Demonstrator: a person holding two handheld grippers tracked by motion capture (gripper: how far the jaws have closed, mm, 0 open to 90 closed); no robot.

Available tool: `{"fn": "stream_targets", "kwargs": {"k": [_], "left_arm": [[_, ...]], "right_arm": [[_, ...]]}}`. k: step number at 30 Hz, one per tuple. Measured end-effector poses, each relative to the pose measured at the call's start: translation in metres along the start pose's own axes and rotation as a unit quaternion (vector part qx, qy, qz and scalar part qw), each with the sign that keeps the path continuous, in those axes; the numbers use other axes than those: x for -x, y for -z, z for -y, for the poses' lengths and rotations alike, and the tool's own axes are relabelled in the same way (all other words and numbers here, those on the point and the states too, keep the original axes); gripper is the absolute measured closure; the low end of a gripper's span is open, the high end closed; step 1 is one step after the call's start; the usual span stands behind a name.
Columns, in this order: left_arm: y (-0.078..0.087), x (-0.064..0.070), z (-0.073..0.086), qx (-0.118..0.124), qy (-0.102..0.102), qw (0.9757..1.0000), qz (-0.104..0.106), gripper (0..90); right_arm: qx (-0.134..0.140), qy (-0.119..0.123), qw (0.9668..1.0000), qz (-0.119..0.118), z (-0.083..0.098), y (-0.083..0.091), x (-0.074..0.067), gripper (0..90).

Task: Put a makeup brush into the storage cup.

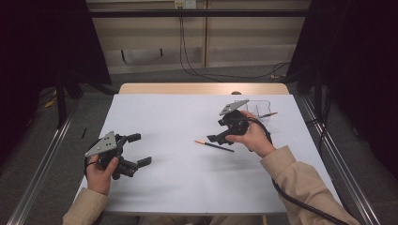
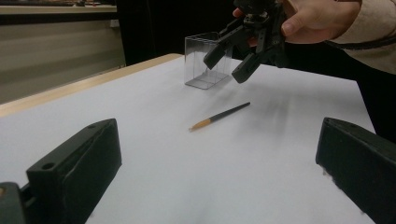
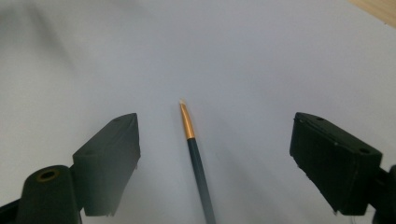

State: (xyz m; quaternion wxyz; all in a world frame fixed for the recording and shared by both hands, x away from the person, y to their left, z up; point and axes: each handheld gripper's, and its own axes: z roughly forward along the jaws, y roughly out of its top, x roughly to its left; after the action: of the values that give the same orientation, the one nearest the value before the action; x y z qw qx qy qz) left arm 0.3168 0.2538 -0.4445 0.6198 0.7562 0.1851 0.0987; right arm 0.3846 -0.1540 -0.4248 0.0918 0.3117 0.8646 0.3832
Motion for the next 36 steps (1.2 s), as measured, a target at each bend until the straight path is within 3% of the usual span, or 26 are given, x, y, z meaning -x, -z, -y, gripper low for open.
{"fn": "stream_targets", "kwargs": {"k": [11, 21, 24, 36], "left_arm": [[0.002, 0.001, -0.001, 0.004, -0.002, 1.0, 0.0, 0.0], [0.013, 0.004, 0.002, 0.004, 0.002, 0.9999, -0.009, 0.0], [0.014, 0.004, 0.002, 0.005, 0.002, 0.9999, -0.009, 0.0], [0.012, 0.002, 0.005, 0.001, 0.006, 0.9999, -0.012, 0.0]], "right_arm": [[-0.061, 0.013, 0.998, -0.007, -0.004, -0.012, -0.001, 17.5], [-0.101, 0.032, 0.9943, -0.014, -0.011, -0.023, -0.005, 17.3], [-0.108, 0.028, 0.9936, -0.016, -0.012, -0.026, -0.006, 17.7], [-0.167, 0.041, 0.985, -0.001, -0.01, -0.031, -0.001, 23.9]]}}
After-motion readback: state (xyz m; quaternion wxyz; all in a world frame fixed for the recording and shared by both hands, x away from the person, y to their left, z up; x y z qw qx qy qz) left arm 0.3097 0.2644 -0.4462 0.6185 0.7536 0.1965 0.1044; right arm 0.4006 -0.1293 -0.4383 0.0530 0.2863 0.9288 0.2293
